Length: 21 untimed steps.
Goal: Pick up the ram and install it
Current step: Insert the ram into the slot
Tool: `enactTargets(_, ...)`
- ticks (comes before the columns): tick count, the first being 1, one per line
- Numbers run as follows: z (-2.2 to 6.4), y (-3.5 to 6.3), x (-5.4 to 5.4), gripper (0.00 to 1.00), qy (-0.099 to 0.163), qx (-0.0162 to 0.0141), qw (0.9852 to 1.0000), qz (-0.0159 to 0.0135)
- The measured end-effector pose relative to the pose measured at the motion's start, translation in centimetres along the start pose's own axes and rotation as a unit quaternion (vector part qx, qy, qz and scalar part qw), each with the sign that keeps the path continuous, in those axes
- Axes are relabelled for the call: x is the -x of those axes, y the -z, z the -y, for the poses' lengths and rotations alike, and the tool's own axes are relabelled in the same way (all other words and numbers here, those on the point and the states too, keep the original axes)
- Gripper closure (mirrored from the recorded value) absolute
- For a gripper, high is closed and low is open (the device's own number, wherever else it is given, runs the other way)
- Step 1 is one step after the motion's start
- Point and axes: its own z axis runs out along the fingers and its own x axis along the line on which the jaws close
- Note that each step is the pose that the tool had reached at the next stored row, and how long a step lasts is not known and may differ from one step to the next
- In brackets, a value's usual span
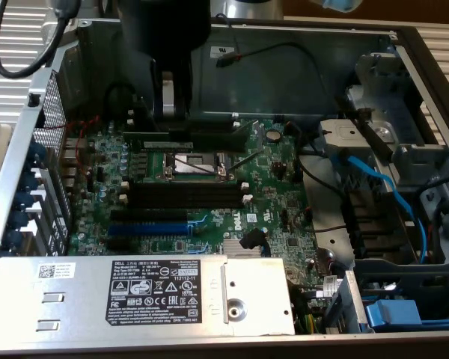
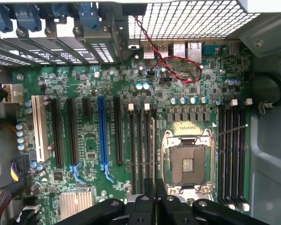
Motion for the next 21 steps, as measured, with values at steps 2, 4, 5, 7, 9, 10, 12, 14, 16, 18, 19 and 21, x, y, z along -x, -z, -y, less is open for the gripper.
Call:
enactTargets(2, 0.01, -0.06, -0.4, 0.88, 0.0, -0.0001, 1.0, 0.0006)
enactTargets(4, 0.01, -0.18, -0.6, 0.88, 0.0, 0.0001, 1.0, 0.0012)
enactTargets(5, 0.01, -0.27, -0.6, 0.88, 0.0, 0.0001, 1.0, 0.0012)
enactTargets(7, 0.05, -0.36, -0.6, 0.88, 0.0, 0.0004, 1.0, 0.0011)
enactTargets(9, 0.12, -0.38, -0.9, 0.88, 0.0, 0.0011, 1.0, 0.0014)
enactTargets(10, 0.19, -0.41, -1.0, 0.88, 0.0, 0.0016, 1.0, 0.0015)
enactTargets(12, 0.39, -0.47, -1.0, 0.88, 0.003, 0.0037, 1.0, 0.0015)
enactTargets(14, 0.43, -0.53, -1.0, 0.88, 0.006, 0.0054, 1.0, 0.0018)
enactTargets(16, 0.42, -0.67, -1.0, 0.88, 0.008, 0.0066, 0.9999, 0.0019)
enactTargets(18, 0.41, -0.9, -1.0, 0.88, 0.009, 0.0087, 0.9999, 0.0019)
enactTargets(19, 0.41, -1.04, -1.0, 0.88, 0.01, 0.0099, 0.9999, 0.0019)
enactTargets(21, 0.44, -1.3, -1.0, 0.88, 0.011, 0.0123, 0.9999, 0.0019)
